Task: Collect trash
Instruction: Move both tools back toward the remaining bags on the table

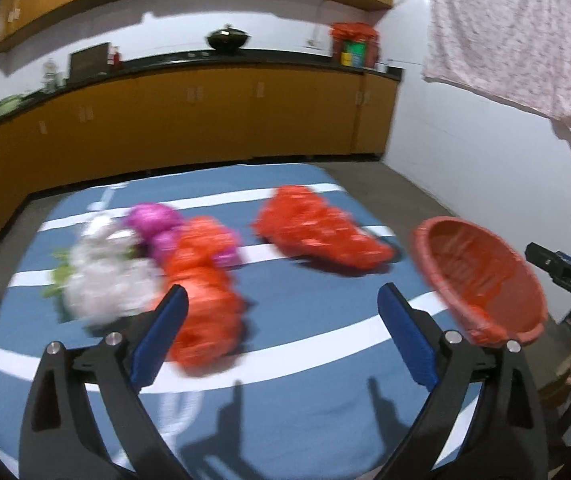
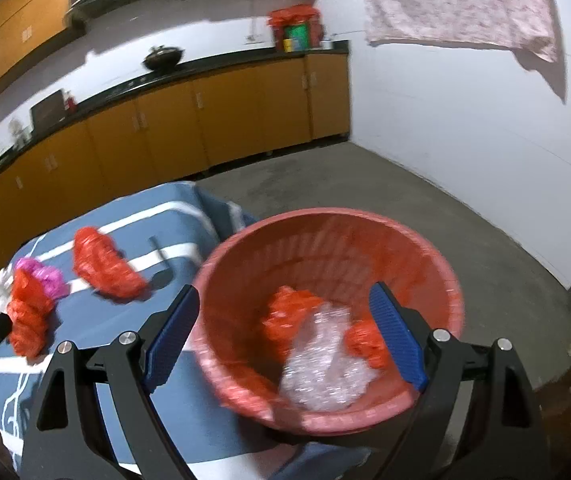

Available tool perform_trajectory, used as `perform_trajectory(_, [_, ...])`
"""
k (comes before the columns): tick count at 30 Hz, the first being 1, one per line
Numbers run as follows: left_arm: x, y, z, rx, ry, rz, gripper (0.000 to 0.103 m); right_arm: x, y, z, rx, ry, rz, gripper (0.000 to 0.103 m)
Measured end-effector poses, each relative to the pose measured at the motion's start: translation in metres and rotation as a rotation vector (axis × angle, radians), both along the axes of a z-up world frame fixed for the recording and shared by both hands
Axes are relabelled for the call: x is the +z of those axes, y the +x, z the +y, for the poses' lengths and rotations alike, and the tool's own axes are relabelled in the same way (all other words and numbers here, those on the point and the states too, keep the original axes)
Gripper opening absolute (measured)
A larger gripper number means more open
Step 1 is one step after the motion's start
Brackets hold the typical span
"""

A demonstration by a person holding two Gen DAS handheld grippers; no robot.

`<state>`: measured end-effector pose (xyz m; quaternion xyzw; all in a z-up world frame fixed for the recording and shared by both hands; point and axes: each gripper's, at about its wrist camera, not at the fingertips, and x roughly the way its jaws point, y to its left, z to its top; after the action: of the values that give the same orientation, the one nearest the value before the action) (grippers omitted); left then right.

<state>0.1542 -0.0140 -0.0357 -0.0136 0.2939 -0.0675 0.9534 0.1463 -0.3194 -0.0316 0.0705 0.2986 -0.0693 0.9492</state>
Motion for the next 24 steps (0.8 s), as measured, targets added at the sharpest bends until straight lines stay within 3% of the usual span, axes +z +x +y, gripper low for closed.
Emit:
perform_trajectory(6, [-0.007,-0.012,0.059,0.134,0.023,0.010,0.097,-0.004,0.008,0.046,0.094,-0.020,0.028,0.086])
perform_trajectory(12, [-0.017,-0.016,0.096,0.209,-0.015,0.040,0.097,-0.010,0.010,0.080,0.167,-0.055,0.049,0.086])
perform_trajectory(18, [-0.011,-0.003,0.081,0.173,-0.036,0.027,0.097,-0.010,0.009,0.094,0.183,-0.086,0.053,0.086])
perform_trajectory(24, [-0.017,0.034,0.044,0.127,0.002,0.060,0.097,-0.011,0.012,0.089,0.166,-0.085,0.060,0.086])
